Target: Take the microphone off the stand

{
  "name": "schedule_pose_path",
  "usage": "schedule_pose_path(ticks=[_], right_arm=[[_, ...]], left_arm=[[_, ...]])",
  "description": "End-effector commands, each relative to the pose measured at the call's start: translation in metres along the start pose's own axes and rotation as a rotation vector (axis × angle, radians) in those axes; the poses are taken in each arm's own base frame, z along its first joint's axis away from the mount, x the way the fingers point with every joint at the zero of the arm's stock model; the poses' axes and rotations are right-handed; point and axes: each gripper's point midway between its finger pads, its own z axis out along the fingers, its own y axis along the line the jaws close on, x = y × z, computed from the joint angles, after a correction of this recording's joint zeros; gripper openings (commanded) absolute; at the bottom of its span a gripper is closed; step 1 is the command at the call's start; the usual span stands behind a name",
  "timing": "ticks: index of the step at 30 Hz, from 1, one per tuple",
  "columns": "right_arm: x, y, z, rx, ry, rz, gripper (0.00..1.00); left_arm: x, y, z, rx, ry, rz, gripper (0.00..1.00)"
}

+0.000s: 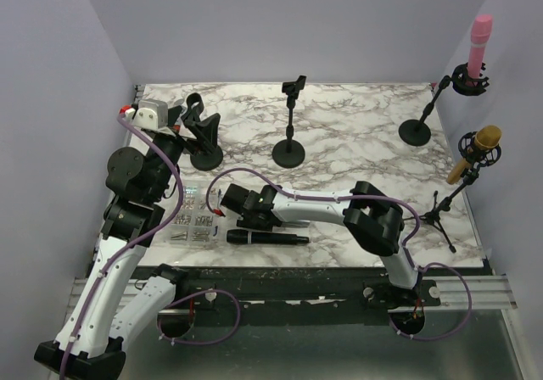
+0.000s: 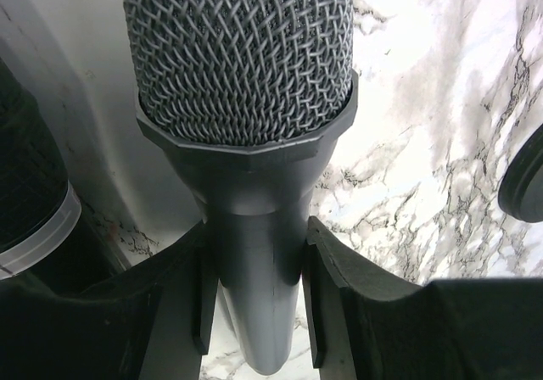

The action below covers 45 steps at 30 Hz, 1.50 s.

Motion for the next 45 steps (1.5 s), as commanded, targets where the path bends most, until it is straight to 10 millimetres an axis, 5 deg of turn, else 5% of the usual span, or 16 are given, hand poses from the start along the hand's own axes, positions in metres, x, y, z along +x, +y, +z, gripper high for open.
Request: schedule_pose_path(ticks=[1,15,23,35,40,45], right_arm=[[-0.01,0.006,0.002,-0.023,-0.045,0.003,0.49],[-0.013,0.003,0.002,-0.009,-0.047,0.005,0.53],[-0.032,-0.024,-0.024,0.083,-0.123,0.036,0.59],[-0.056,-0.097,-0.13,0.264,-0.376,0.185,0.86],[-0.05,-0.168,-0.189,0.28,-0.705,0.56,0.96],[-0.019,-0.235,-0.234,0.274,-0.926,1.006,1.0]], left_arm=[[-0.003,-0.003,0.001,0.02,-0.016,-0.009,0.99],[-0.002,-0.003,0.002,0.02,-0.011,-0.011,0.98],[0.001,-0.003,0.004,0.023,0.002,-0.011,0.99],[0.004,-0.004,0.005,0.025,0.011,-0.019,0.99],[0.002,-0.005,0.004,0.033,0.005,-0.022,0.99],[0.003,-0.005,0.004,0.031,0.007,-0.025,0.99]])
